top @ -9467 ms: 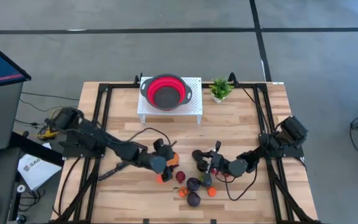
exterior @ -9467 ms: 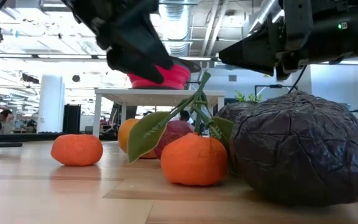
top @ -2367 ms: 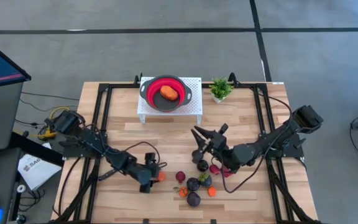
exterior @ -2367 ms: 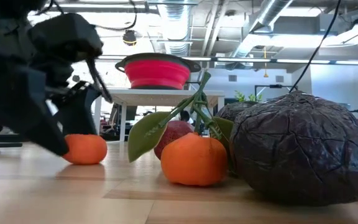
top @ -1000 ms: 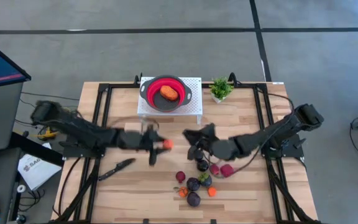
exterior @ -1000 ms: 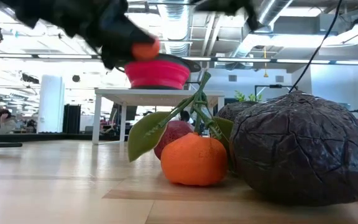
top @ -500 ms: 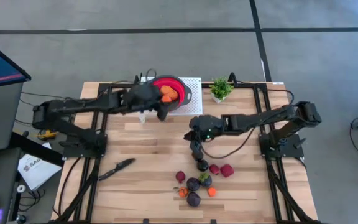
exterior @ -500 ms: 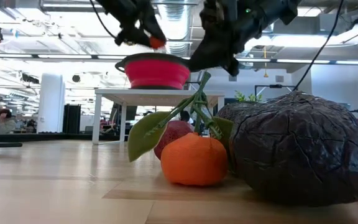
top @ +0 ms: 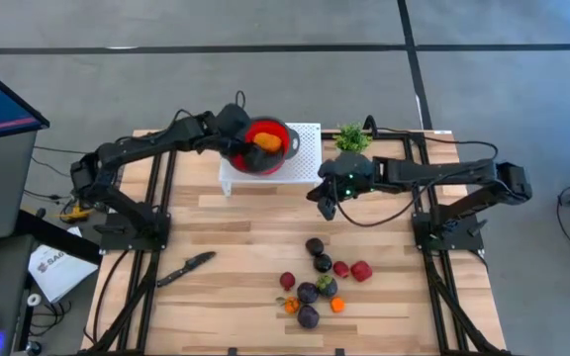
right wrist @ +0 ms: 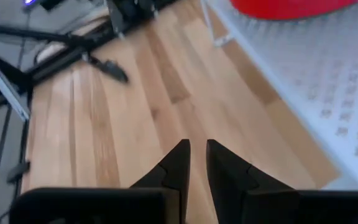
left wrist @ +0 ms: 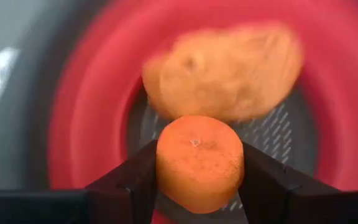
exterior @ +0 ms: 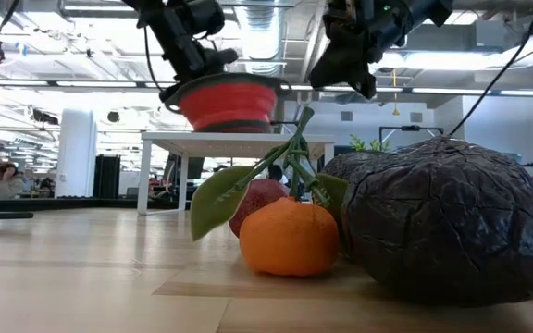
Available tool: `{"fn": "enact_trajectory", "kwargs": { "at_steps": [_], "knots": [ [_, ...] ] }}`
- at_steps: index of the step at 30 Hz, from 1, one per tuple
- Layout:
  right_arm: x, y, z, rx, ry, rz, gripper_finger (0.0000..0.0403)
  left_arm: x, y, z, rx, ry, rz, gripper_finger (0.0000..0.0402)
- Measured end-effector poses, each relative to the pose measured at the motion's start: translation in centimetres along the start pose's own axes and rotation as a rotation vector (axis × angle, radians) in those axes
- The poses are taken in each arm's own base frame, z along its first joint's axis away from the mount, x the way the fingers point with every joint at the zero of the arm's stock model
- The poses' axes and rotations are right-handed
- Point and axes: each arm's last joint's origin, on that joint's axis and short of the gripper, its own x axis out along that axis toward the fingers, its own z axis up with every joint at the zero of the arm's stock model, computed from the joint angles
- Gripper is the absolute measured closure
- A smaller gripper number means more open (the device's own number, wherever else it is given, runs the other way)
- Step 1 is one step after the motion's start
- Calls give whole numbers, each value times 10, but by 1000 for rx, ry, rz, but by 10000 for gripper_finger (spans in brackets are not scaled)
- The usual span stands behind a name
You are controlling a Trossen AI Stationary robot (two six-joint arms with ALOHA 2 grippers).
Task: Pick & Place Fruit
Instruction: Put the orange into the red strainer bowl on the shelf, then put the purple plum into the red strainer bowl on the shelf
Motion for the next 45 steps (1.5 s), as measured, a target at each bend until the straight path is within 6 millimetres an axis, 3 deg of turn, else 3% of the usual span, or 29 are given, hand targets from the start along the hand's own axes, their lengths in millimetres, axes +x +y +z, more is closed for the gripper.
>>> {"fn": "enact_trajectory", "kwargs": {
  "at_steps": [5,11,25,32,37,45],
  "knots": [
    [0,-10,4,23,-14,-26,356,-4,3,1,4,1,0,226],
    [-1,-15,6,35,-26,-41,356,-4,4,0,31,4,2,194],
    [-8,-13,8,30,-43,-29,356,-11,2,5,21,-42,-16,144],
    [-24,-6,12,12,-92,1,356,-35,-1,16,16,-161,-68,149],
    [-26,9,11,-105,-113,78,356,-56,0,16,27,-213,-122,155],
    [-6,33,-22,14,145,157,344,-125,0,2,167,-348,-308,174]
  ]
}}
